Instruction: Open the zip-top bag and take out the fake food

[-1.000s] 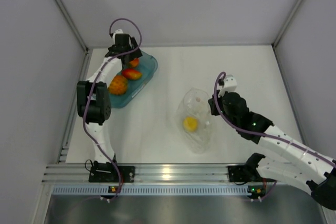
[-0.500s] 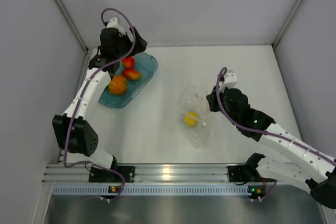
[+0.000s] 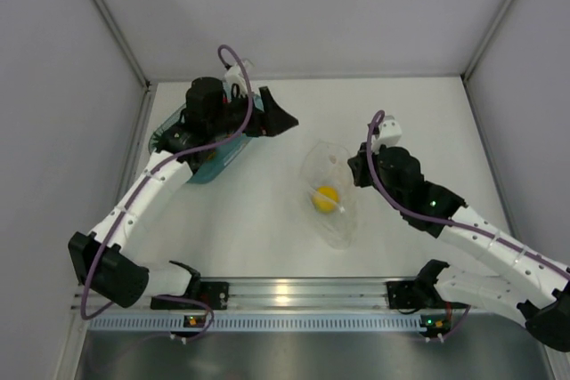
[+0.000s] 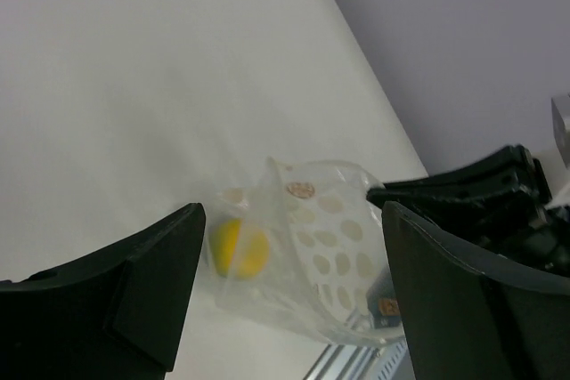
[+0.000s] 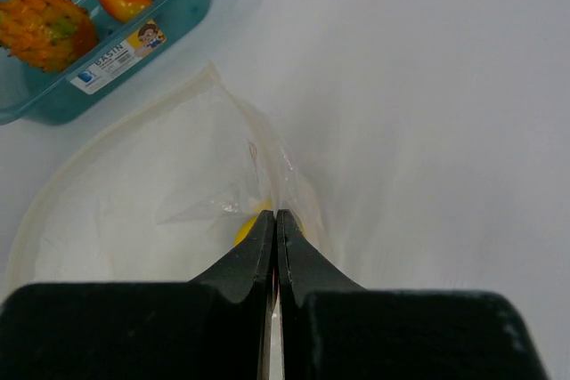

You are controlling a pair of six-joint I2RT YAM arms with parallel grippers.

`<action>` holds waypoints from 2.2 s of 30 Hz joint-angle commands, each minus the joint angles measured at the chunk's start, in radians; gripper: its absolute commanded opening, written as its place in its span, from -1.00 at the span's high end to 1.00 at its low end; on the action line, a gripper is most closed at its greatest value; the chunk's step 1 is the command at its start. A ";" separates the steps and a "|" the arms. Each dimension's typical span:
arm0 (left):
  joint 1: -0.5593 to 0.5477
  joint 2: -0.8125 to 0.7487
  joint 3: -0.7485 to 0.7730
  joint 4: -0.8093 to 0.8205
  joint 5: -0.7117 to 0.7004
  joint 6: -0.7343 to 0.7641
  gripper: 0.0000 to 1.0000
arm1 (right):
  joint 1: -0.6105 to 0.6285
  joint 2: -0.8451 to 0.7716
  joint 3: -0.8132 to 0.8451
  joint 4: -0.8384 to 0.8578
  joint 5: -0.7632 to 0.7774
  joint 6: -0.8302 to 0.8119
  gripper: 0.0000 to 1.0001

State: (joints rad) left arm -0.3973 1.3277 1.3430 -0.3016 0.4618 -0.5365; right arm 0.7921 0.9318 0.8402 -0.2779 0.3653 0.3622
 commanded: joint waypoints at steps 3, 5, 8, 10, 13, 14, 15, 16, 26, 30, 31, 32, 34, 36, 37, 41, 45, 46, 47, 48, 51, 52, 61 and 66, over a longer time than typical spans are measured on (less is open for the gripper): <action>-0.151 -0.065 -0.050 0.016 0.087 -0.008 -0.66 | 0.021 -0.007 0.053 0.037 -0.011 0.007 1.00; -0.207 -0.065 -0.065 0.018 0.072 -0.023 -0.62 | 0.025 -0.007 0.051 0.042 -0.017 0.007 1.00; -0.280 -0.058 -0.088 0.038 0.032 -0.043 -0.52 | 0.030 -0.001 0.050 0.052 -0.026 0.014 1.00; -0.311 -0.056 -0.108 0.099 0.043 -0.062 -0.28 | 0.035 0.007 0.048 0.063 -0.031 0.017 1.00; -0.356 -0.041 -0.136 0.130 0.017 -0.086 -0.17 | 0.042 0.015 0.050 0.071 -0.035 0.023 1.00; -0.373 -0.036 -0.137 0.130 0.003 -0.083 -0.15 | 0.047 0.013 0.050 0.074 -0.035 0.023 1.00; -0.380 -0.033 -0.140 0.130 -0.017 -0.082 -0.14 | 0.050 0.013 0.050 0.075 -0.035 0.026 1.00; -0.385 -0.030 -0.143 0.130 -0.035 -0.082 -0.10 | 0.053 0.013 0.050 0.078 -0.035 0.026 1.00; -0.435 0.041 -0.183 0.130 -0.212 -0.088 0.49 | 0.091 0.010 0.062 0.075 0.000 0.041 1.00; -0.466 0.077 -0.191 0.130 -0.293 -0.086 0.50 | 0.110 0.025 0.079 0.063 0.043 0.041 1.00; -0.477 0.091 -0.189 0.127 -0.316 -0.079 0.50 | 0.116 0.030 0.080 0.060 0.059 0.041 1.00; -0.497 0.096 -0.192 0.128 -0.328 -0.069 0.49 | 0.119 0.033 0.083 0.059 0.067 0.043 1.00; -0.512 0.116 -0.191 0.113 -0.380 -0.066 0.47 | 0.122 0.038 0.085 0.048 0.096 0.052 1.00; -0.544 0.137 -0.180 0.081 -0.449 -0.051 0.46 | 0.127 0.039 0.086 0.040 0.124 0.060 1.00; -0.558 0.143 -0.168 0.062 -0.522 -0.046 0.46 | 0.128 0.041 0.085 0.040 0.130 0.058 1.00; -0.609 0.179 -0.153 0.010 -0.613 -0.033 0.41 | 0.134 0.036 0.082 0.032 0.150 0.067 1.00; -0.624 0.223 -0.146 -0.007 -0.666 -0.033 0.38 | 0.141 0.032 0.077 0.031 0.159 0.073 1.00; -0.624 0.231 -0.145 -0.007 -0.670 -0.034 0.38 | 0.142 0.033 0.076 0.031 0.159 0.073 1.00; -0.624 0.240 -0.143 -0.008 -0.676 -0.033 0.36 | 0.144 0.032 0.074 0.031 0.159 0.075 1.00; -0.626 0.251 -0.140 -0.007 -0.687 -0.033 0.36 | 0.144 0.032 0.074 0.032 0.161 0.076 1.00; -0.626 0.301 -0.130 -0.007 -0.732 -0.039 0.36 | 0.145 0.030 0.069 0.029 0.162 0.081 1.00; -0.624 0.312 -0.124 -0.005 -0.744 -0.042 0.36 | 0.147 0.027 0.068 0.029 0.164 0.081 1.00; -0.624 0.427 -0.061 0.013 -0.752 -0.105 -0.01 | 0.150 -0.007 0.023 0.016 0.190 0.095 1.00; -0.626 0.482 -0.032 0.012 -0.784 -0.106 -0.03 | 0.150 -0.045 -0.026 0.006 0.198 0.116 1.00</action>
State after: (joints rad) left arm -1.0218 1.7702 1.2663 -0.3069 -0.2893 -0.6296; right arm 0.9226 0.9245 0.8272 -0.2852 0.5587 0.4656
